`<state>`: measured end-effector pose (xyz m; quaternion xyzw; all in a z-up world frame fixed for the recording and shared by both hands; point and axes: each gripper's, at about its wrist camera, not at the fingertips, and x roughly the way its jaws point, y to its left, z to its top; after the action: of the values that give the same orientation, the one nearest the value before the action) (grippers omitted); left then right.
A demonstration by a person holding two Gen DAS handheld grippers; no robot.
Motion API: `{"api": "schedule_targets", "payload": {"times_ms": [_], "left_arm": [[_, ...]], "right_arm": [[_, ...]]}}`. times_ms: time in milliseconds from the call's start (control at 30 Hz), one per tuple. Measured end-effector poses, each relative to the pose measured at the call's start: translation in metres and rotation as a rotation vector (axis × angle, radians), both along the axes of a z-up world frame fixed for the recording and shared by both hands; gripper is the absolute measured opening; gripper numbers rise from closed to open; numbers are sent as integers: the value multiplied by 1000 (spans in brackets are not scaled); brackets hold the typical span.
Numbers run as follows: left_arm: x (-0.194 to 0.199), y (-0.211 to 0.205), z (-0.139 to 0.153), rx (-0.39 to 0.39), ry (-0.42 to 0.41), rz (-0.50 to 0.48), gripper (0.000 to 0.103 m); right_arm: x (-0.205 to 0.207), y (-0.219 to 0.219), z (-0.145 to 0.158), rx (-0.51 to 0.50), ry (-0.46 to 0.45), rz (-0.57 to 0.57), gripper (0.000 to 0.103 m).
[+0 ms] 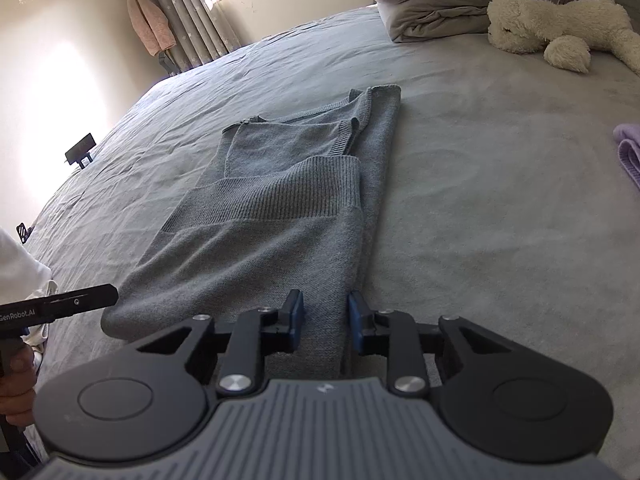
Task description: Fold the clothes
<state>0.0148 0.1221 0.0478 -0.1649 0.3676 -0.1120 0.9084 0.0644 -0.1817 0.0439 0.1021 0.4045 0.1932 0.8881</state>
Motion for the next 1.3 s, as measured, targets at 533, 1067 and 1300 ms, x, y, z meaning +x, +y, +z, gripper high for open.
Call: {"api": "schedule_targets", "payload": {"times_ms": [533, 1067, 1300], "left_arm": [[0, 3, 6, -31, 28, -83, 4], [3, 4, -2, 43, 76, -110, 5], [7, -7, -13, 131, 98, -93, 14]], "right_arm": [[-12, -18, 14, 31, -28, 30, 5], [-15, -23, 20, 12, -51, 111, 5], [-9, -9, 3, -97, 17, 124, 6]]}}
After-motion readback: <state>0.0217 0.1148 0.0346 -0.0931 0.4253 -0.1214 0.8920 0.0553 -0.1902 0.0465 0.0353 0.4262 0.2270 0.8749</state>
